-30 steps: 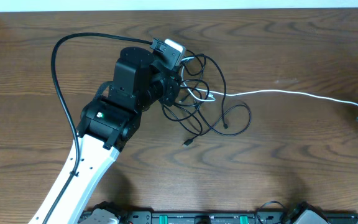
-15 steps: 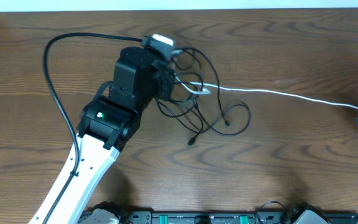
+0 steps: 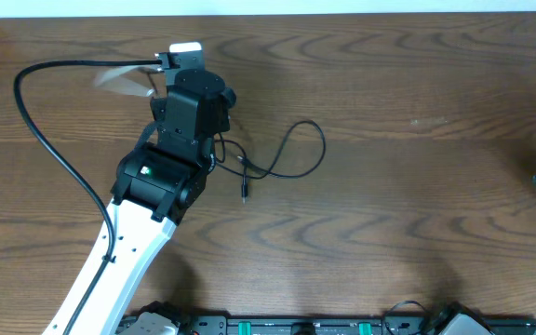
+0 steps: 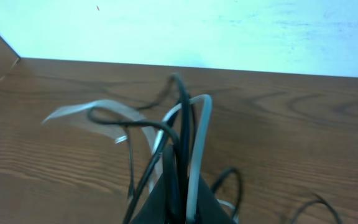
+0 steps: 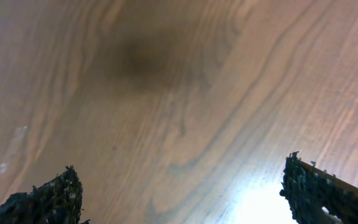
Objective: Untangle cables
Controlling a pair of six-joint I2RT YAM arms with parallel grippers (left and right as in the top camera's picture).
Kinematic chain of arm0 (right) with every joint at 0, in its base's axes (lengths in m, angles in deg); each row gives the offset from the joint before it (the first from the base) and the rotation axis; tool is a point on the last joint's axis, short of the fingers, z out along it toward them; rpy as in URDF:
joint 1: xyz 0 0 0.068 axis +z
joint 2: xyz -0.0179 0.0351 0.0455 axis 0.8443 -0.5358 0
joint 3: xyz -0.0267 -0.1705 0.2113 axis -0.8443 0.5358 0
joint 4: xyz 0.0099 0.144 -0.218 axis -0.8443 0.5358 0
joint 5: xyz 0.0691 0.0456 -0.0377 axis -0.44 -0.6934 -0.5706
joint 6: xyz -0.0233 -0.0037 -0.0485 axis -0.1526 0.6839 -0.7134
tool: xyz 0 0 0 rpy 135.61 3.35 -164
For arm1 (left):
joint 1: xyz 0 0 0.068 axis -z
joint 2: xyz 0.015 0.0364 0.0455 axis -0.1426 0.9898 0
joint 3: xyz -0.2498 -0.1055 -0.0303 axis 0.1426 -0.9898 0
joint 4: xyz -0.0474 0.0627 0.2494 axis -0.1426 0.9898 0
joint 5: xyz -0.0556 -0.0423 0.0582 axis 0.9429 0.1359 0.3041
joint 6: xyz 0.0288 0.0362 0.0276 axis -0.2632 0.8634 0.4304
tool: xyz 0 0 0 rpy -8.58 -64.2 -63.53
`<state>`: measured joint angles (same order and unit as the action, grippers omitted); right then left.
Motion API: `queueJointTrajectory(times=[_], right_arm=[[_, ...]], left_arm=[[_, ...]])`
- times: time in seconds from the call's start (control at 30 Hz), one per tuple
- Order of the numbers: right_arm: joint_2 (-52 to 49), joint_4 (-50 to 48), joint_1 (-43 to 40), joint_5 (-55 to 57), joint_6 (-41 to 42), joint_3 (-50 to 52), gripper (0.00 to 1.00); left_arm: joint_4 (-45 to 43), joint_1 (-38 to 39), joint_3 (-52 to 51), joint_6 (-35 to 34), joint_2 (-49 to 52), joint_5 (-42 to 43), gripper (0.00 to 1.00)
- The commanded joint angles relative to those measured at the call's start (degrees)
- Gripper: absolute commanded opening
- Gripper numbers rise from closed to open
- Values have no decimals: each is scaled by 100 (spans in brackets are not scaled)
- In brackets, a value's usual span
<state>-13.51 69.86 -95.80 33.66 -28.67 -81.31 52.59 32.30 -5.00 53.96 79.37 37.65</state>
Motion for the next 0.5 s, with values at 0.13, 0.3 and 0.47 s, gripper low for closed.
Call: queueJointTrajectory(times=[0.13,0.3,0.47], right_arm=[[20,-356,-31,-2778,-1309,-24,99],[-4,-393,114,-4269,-2297,-24,99],[-4,-367,321,-5283,-3364,-24,99]], left_arm=[[-31,-9,7,813,11,1845,8],[-22,-7,7,1812,11,3777,8],[37,-7,7,2479,11,5115,8]])
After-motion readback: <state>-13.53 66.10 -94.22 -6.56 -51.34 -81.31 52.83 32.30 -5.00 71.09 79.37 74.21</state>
